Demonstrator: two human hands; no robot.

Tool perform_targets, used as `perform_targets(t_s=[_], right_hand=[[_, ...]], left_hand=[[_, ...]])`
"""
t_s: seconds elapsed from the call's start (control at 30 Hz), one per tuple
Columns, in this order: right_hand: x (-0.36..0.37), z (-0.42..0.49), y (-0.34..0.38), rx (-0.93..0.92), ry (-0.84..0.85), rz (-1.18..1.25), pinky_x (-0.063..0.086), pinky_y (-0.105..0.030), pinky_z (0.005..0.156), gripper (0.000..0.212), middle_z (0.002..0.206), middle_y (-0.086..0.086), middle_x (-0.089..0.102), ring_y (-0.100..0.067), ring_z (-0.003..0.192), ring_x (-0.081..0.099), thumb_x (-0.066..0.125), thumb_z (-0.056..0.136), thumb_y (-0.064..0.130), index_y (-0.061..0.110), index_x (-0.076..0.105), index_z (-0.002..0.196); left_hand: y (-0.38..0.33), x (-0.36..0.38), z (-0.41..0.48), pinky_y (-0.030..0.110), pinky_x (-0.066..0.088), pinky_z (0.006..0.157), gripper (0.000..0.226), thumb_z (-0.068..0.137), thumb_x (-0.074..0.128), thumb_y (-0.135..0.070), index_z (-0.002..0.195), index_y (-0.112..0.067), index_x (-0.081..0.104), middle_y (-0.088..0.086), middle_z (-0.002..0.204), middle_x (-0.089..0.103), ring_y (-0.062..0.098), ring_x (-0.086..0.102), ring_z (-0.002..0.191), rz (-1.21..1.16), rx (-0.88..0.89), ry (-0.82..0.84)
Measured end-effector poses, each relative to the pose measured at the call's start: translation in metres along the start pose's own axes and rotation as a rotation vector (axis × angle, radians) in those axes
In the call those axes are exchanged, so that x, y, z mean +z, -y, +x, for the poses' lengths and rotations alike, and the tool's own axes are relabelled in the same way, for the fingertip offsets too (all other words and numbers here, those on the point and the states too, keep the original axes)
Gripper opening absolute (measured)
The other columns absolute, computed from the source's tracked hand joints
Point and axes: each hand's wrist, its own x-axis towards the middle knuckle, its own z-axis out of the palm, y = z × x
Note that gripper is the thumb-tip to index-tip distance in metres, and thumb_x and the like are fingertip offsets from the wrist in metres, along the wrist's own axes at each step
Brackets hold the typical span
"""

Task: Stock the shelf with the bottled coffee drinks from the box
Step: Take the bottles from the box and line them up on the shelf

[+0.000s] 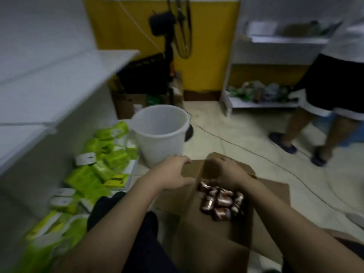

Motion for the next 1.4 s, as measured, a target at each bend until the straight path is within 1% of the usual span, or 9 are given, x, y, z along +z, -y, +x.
perform_targets(t_s=[0.2,0.47,0.57,0.7,0.87,0.97,1.17,1.33,1.4], right_hand=[[0.041,0.016,-0.085,0.31,0.196,0.086,0.042,-0.036,0.101,0.071,0.14,-0.009,0.05,-0.03,0.125,0.049,0.07,0.079,0.047,0.021,0.044,0.14],[0.153,0.06,-0.161,0.611,0.418,0.561,0.043,-0.034,0.102,0.049,0.13,-0.005,0.059,-0.023,0.118,0.055,0.072,0.082,0.024,0.016,0.058,0.129],[0.204,0.088,-0.182,0.758,0.44,0.798,0.046,-0.037,0.097,0.04,0.127,-0.008,0.06,-0.026,0.113,0.056,0.068,0.086,0.019,0.013,0.059,0.124],[0.266,0.13,-0.201,1.111,0.352,1.286,0.055,-0.043,0.076,0.051,0.106,-0.013,0.057,-0.034,0.099,0.059,0.068,0.086,0.031,0.01,0.048,0.127],[0.331,0.174,-0.226,1.388,0.077,1.485,0.051,-0.054,0.086,0.047,0.107,-0.01,0.057,-0.034,0.104,0.056,0.072,0.082,0.041,0.015,0.051,0.115],[0.359,0.178,-0.234,1.419,-0.003,1.523,0.051,-0.056,0.087,0.053,0.114,-0.01,0.064,-0.034,0.104,0.061,0.081,0.072,0.041,0.014,0.056,0.11],[0.342,0.152,-0.215,1.427,0.083,1.5,0.057,-0.04,0.057,0.065,0.111,-0.019,0.067,-0.035,0.09,0.068,0.086,0.067,0.028,0.005,0.057,0.121],[0.265,0.112,-0.175,1.143,0.157,1.515,0.057,-0.036,0.065,0.045,0.102,-0.016,0.072,-0.031,0.088,0.069,0.081,0.072,0.016,0.008,0.063,0.113],[0.224,0.098,-0.154,0.973,0.121,1.511,0.057,-0.043,0.08,0.051,0.106,-0.012,0.074,-0.031,0.098,0.069,0.081,0.071,0.011,0.014,0.064,0.118]], left_hand=[[-0.015,0.072,0.102,0.035,0.048,0.093,0.066,0.079,0.072,-0.047,0.134,-0.02,0.05,0.004,0.134,0.056,0.023,0.055,0.116,-0.011,0.033,0.305],[0.012,0.215,0.191,0.03,0.043,0.097,0.056,0.078,0.076,-0.03,0.129,-0.017,0.057,0.0,0.128,0.06,0.022,0.057,0.115,-0.184,-0.208,0.622],[0.036,0.281,0.217,0.038,0.047,0.096,0.055,0.072,0.076,-0.036,0.123,-0.026,0.058,-0.001,0.122,0.063,0.02,0.059,0.109,-0.242,-0.326,0.595],[0.065,0.348,0.253,0.04,0.047,0.094,0.048,0.08,0.068,-0.03,0.126,-0.025,0.054,0.003,0.124,0.058,0.025,0.057,0.113,-0.301,-0.468,0.368],[0.083,0.409,0.296,0.044,0.039,0.105,0.075,0.077,0.076,-0.029,0.141,-0.023,0.038,0.005,0.139,0.049,0.027,0.047,0.128,-0.504,-0.546,0.348],[0.095,0.427,0.302,0.043,0.041,0.101,0.081,0.074,0.079,-0.03,0.142,-0.024,0.035,0.002,0.137,0.051,0.026,0.05,0.125,-0.521,-0.549,0.379],[0.086,0.394,0.289,0.04,0.046,0.097,0.082,0.069,0.084,-0.022,0.139,-0.019,0.042,0.006,0.132,0.057,0.027,0.054,0.119,-0.605,-0.609,0.455],[0.065,0.298,0.246,0.036,0.043,0.103,0.08,0.069,0.084,-0.021,0.139,-0.02,0.045,0.0,0.132,0.058,0.019,0.055,0.118,-0.642,-0.364,0.552],[0.054,0.25,0.227,0.037,0.044,0.103,0.07,0.073,0.081,-0.019,0.135,-0.018,0.049,0.0,0.128,0.061,0.017,0.058,0.113,-0.693,-0.304,0.499]])
